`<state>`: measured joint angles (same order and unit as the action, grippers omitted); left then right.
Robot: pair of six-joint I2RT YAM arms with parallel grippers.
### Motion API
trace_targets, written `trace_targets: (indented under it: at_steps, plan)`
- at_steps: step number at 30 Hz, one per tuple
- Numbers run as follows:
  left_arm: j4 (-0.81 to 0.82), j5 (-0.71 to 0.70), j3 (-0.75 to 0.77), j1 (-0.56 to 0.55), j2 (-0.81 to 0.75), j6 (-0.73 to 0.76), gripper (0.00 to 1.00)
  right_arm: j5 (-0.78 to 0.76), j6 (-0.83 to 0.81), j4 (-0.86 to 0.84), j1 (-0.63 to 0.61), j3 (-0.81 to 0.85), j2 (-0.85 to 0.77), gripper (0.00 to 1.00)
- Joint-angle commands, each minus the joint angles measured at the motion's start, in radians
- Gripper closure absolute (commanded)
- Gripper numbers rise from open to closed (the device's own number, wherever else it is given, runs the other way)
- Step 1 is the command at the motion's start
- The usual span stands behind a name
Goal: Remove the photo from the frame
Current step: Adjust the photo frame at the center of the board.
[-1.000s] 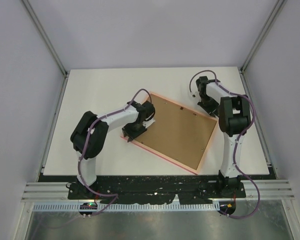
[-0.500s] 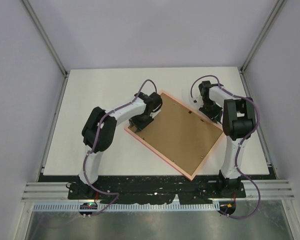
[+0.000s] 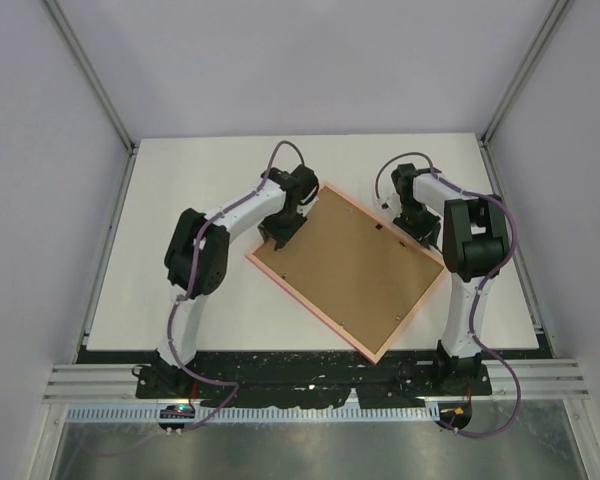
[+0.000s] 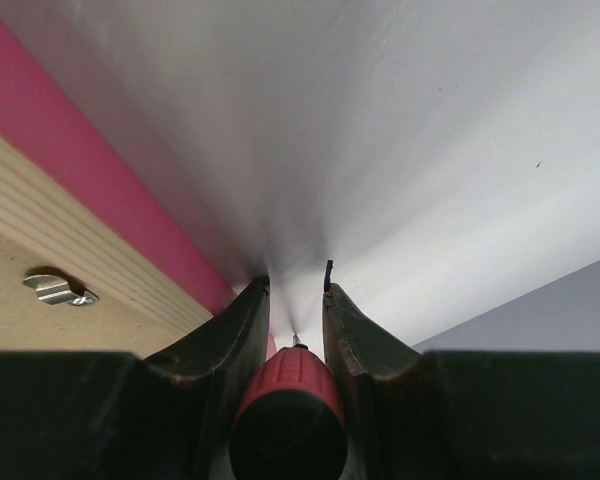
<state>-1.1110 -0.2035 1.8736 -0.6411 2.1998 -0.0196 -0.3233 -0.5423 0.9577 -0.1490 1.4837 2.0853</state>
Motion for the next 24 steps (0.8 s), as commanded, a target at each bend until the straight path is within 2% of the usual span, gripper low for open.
trace_targets:
  at_steps: [1,6,11,16,24]
  plan:
    - [0.039,0.072,-0.147,0.037,-0.234,0.082,0.60,0.050,0.031,-0.010,-0.009,0.029,-0.031,0.92]
    - [0.065,0.075,-0.335,0.026,-0.368,0.145,0.60,0.052,0.039,-0.001,-0.007,0.043,-0.025,0.92]
    - [0.091,0.042,-0.438,-0.005,-0.350,0.138,0.61,0.064,0.054,0.013,-0.008,0.055,-0.021,0.92]
    - [0.091,0.041,-0.435,-0.029,-0.256,0.115,0.61,0.067,0.058,0.015,-0.009,0.044,-0.027,0.92]
    - [0.077,0.035,-0.341,-0.055,-0.149,0.087,0.59,0.082,0.054,0.018,-0.009,0.041,-0.030,0.92]
